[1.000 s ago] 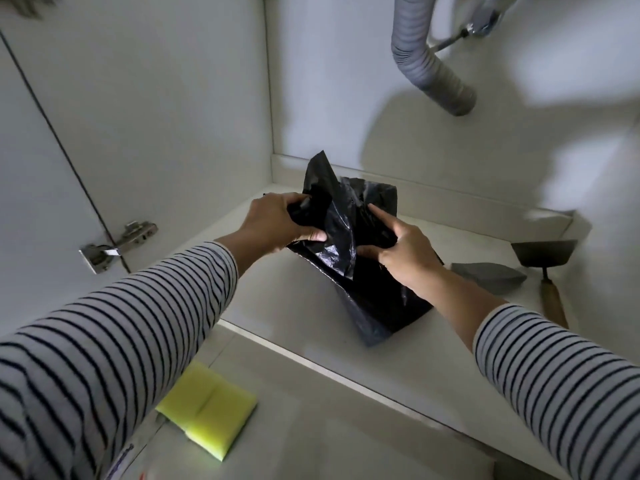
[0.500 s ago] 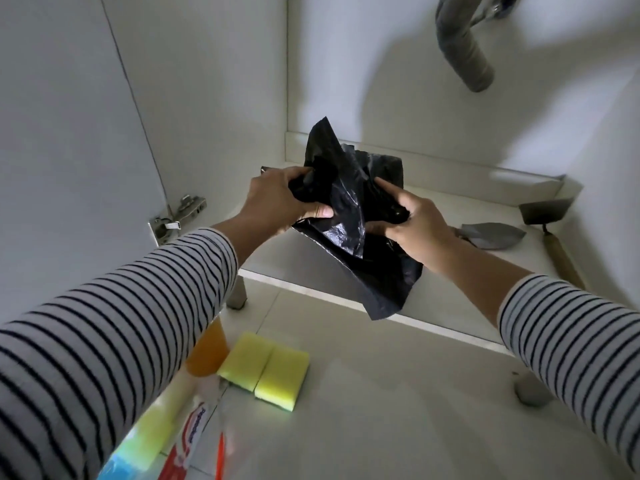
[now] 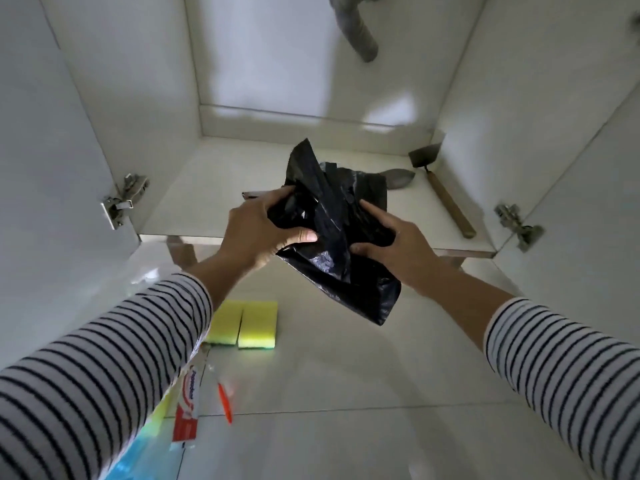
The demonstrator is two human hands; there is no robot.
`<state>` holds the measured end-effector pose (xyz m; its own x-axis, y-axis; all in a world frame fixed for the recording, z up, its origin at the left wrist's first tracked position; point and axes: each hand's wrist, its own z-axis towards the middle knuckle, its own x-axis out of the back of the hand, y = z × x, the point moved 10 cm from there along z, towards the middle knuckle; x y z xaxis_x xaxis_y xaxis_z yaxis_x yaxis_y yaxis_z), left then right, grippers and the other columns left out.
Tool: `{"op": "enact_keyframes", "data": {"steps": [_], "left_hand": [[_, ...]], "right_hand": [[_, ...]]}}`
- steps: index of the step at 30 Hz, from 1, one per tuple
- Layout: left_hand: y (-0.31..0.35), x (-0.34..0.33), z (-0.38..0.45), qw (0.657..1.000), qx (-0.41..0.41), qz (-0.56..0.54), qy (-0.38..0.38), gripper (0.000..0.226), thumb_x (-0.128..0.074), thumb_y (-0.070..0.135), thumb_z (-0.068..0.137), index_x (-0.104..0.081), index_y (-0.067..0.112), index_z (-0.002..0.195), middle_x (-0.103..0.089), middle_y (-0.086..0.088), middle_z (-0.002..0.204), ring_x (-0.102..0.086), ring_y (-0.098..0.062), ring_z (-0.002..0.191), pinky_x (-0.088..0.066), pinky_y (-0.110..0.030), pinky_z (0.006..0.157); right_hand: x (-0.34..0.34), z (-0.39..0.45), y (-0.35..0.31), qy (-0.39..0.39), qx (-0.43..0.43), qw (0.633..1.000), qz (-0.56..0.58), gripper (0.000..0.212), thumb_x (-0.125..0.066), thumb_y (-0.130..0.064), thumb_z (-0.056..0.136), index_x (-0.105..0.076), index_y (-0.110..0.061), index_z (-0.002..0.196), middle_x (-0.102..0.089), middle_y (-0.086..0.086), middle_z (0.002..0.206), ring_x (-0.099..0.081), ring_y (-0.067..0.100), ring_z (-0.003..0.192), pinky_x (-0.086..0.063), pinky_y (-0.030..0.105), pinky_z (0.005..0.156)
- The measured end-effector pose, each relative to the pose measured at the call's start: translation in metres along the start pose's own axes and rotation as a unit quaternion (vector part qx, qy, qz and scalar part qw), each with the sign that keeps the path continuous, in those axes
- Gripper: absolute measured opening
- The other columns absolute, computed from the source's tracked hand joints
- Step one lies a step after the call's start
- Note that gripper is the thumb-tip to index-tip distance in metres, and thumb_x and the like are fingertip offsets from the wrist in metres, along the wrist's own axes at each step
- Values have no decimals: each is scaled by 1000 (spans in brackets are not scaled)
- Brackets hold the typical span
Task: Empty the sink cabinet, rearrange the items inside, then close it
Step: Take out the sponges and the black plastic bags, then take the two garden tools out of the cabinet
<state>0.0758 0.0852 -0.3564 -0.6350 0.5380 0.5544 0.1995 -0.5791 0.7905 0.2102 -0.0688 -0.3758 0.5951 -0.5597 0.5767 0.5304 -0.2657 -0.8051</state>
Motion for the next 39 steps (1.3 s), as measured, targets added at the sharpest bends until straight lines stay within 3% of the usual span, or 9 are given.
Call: {"op": "enact_keyframes", "data": {"steps": [5,10,13,18,22,24,27,33,39], "left_hand": [[-1,-47,-32,999,1,-36,-31,82,-83,38,61,-45,39,134,-59,10,123,-49,0,102,-32,-5,81],[-31,-103,-79,997,47,-38,-57,85,-84,35,61,-41,43,134,-59,11,124,-50,2,103,-32,-7,91],[-57,-136,-113,994,75,-38,-76,87,-85,32,61,-41,41,135,-57,10,126,-52,0,106,-32,-3,89],[-107,-180,-171,981,157,-30,-109,89,-85,30,60,-41,36,137,-58,8,124,-50,3,102,-27,9,78],[-126,-192,-196,972,174,28,-156,92,-84,37,60,-35,43,138,-60,5,119,-56,2,85,-36,2,76],[-131,-189,-202,967,174,55,-178,93,-83,43,59,-28,53,134,-63,2,110,-56,4,77,-40,-2,66],[-134,-167,-195,967,159,115,-162,87,-77,50,60,-31,50,134,-62,-4,113,-61,-6,80,-48,-21,78],[-78,-114,-106,985,56,156,-48,75,-78,38,63,-47,35,132,-45,-1,106,-51,-8,72,-43,-17,66],[-8,-127,31,991,-20,132,-9,68,-64,54,70,-44,39,134,-42,2,112,-48,-14,104,-34,-26,88]], "right_hand": [[2,-42,45,-25,-39,999,13,75,-76,-27,74,-39,-43,137,-56,-12,131,-54,6,118,-44,28,101],[-10,-84,110,-54,-79,995,25,76,-78,-26,72,-40,-43,135,-56,-14,129,-55,9,118,-47,23,97],[-30,-110,146,-88,-97,991,-1,80,-78,-32,69,-39,-40,137,-51,-16,131,-47,1,122,-37,14,96],[-72,-147,198,-146,-135,980,13,84,-75,-45,60,-38,-44,135,-51,-10,136,-45,4,127,-32,18,106],[-90,-167,224,-179,-154,972,-1,82,-78,-36,67,-36,-44,137,-51,-9,136,-47,4,124,-32,2,94],[-94,-173,226,-213,-156,964,-11,83,-78,-34,71,-31,-45,139,-47,-11,140,-43,5,129,-33,11,100],[-86,-170,217,-258,-142,955,-46,84,-74,-43,74,-23,-47,142,-41,-10,143,-39,10,132,-34,24,105],[4,-97,174,-162,-102,972,-133,70,-63,-47,83,-26,-44,142,-43,-7,123,-44,9,112,-34,23,89],[108,5,160,-6,-65,986,-156,63,-59,-45,87,-30,-37,143,-38,6,138,-39,22,128,-34,29,100]]}}
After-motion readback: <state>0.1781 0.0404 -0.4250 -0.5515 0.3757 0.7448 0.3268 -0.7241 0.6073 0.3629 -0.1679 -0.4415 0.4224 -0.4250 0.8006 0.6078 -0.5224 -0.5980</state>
